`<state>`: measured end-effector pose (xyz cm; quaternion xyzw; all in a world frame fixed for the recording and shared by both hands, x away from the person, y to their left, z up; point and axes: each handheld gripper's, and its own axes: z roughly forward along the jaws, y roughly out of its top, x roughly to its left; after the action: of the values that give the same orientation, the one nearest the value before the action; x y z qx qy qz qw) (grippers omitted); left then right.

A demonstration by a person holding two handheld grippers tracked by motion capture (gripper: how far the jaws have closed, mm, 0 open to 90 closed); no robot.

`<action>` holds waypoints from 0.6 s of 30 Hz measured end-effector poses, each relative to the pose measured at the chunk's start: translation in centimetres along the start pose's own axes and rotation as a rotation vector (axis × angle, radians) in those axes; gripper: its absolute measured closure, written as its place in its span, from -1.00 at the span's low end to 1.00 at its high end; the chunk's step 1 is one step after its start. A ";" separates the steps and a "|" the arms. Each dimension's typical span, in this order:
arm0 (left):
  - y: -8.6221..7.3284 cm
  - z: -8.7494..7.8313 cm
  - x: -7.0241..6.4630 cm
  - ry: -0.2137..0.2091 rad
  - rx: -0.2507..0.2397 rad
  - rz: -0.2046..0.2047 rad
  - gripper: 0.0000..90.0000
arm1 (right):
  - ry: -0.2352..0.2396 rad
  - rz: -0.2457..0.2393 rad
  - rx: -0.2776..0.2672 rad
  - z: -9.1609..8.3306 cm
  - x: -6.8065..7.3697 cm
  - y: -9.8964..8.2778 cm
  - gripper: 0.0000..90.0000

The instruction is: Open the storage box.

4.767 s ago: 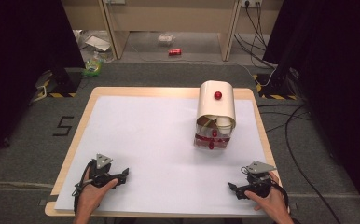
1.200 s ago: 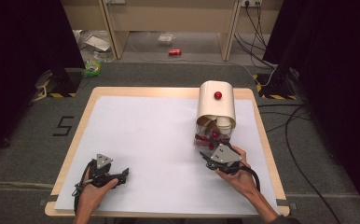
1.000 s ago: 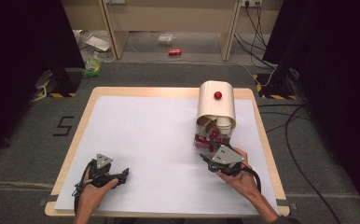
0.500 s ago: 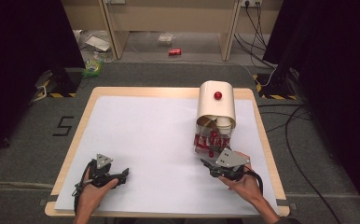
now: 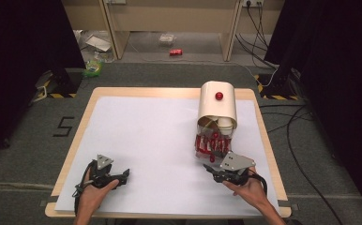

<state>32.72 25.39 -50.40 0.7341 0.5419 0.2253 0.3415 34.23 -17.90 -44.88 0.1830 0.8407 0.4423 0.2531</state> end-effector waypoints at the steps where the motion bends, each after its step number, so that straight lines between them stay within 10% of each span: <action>1: 0.0 0.0 0.0 0.000 0.000 0.000 -0.73 | 0.008 0.005 0.004 0.0 0.1 0.0 0.00; 18: 0.0 0.0 0.0 0.000 0.000 0.000 -0.73 | 0.133 0.019 0.067 -0.5 1.1 -0.8 0.11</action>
<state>32.72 25.39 -50.40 0.7342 0.5418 0.2253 0.3415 33.02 -18.10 -45.62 0.1697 0.8681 0.4276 0.1864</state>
